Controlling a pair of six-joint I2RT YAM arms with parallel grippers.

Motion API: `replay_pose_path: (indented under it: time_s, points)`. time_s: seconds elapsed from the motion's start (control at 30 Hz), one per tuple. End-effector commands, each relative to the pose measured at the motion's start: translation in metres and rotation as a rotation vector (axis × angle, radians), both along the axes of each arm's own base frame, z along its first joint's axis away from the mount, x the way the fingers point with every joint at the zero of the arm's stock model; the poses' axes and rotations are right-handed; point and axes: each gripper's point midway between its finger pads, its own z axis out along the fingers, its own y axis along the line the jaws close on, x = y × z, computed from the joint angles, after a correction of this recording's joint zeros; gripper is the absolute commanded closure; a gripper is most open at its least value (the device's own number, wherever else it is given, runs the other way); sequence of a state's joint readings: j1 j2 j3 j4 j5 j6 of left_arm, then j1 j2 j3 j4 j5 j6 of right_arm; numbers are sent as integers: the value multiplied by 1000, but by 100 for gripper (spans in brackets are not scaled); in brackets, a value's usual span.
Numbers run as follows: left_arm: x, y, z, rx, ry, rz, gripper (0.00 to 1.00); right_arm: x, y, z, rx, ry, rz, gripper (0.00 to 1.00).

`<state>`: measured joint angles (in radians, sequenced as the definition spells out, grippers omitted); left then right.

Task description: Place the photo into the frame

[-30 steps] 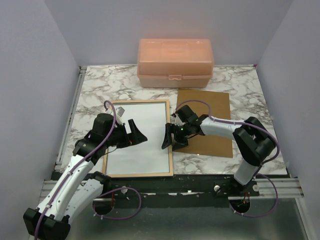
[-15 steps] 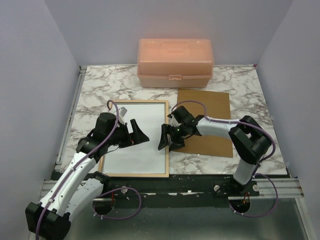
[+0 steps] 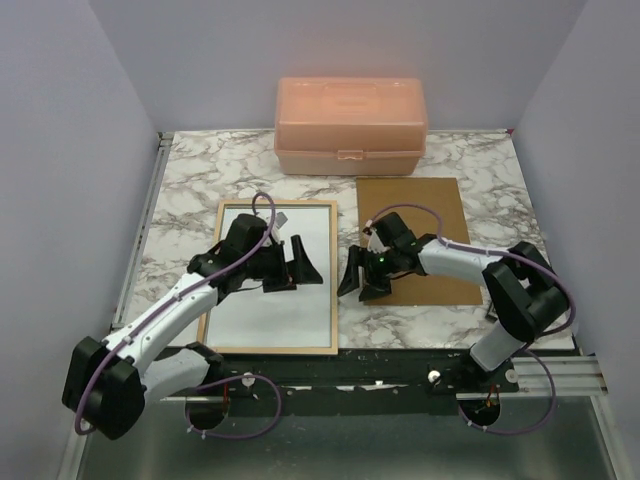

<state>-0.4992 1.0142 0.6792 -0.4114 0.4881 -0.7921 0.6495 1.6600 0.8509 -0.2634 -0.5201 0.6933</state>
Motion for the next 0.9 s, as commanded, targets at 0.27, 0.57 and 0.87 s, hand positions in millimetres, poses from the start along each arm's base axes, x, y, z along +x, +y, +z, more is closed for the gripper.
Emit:
replay_pose_path:
  time_s: [0.27,0.57,0.87]
  points:
    - [11,-88,17,-30,2,-182,9,23,-57,39,79,-84,-142,23]
    - [7,-132,21,-49,9,-237,10,70,-143,41,-151,-167,-418,22]
    - [9,-161,-1,-12,3,-204,10,88,-222,20,-372,-117,-629,18]
